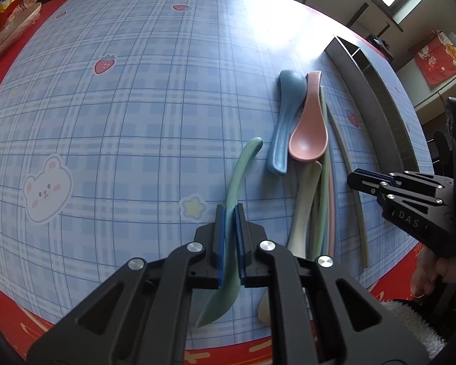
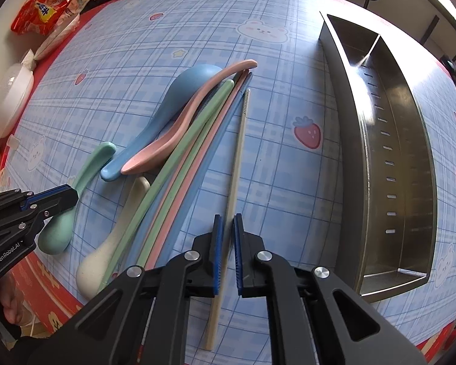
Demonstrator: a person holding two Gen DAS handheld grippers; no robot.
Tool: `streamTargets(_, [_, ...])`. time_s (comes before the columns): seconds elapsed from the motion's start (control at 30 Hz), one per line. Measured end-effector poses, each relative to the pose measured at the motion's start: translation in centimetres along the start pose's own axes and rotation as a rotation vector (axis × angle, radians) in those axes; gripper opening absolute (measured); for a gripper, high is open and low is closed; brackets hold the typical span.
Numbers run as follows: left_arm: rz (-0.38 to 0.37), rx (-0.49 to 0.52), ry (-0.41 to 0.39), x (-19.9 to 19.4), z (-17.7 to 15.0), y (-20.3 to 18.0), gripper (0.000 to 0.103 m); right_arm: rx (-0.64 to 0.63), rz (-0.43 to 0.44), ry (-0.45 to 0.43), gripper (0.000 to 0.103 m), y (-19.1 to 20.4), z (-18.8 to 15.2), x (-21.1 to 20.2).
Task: Organize utensils
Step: 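Grasp a beige chopstick with the right tool while the left tool holds the green spoon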
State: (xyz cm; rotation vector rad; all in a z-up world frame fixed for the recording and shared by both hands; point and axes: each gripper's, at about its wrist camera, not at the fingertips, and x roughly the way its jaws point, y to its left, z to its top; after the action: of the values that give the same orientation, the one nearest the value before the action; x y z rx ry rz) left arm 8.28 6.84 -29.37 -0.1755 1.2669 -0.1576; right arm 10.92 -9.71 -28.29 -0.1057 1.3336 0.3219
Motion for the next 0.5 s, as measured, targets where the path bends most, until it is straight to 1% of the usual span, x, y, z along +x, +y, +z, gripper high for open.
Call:
streamTargets(0.1, [0.021, 0.023, 0.012, 0.1, -0.3, 0.1, 0.013, 0.012, 0.009, 0.004, 0.008, -0.5, 0.0, 0.0])
streamTargets(0.23, [0.038, 0.049, 0.011, 0.2, -0.5, -0.3, 0.014, 0.005, 0.005, 0.014, 0.008, -0.6, 0.2, 0.0])
streamTargets(0.3, [0.029, 0.062, 0.018, 0.2, -0.7, -0.5, 0.013, -0.009, -0.007, 0.025, 0.008, -0.4, 0.2, -0.1])
streamTargets(0.33, [0.017, 0.071, 0.044, 0.6, -0.9, -0.8, 0.012, -0.024, -0.019, 0.031, 0.008, -0.1, 0.0, -0.1])
streamTargets(0.43, [0.061, 0.13, 0.025, 0.6, -1.3, -2.0, 0.013, -0.038, -0.033, 0.033, 0.008, 0.2, -0.1, -0.2])
streamTargets(0.5, [0.048, 0.115, 0.026, 0.5, -1.2, -1.7, 0.013, -0.028, -0.025, 0.032, 0.008, 0.0, -0.2, -0.2])
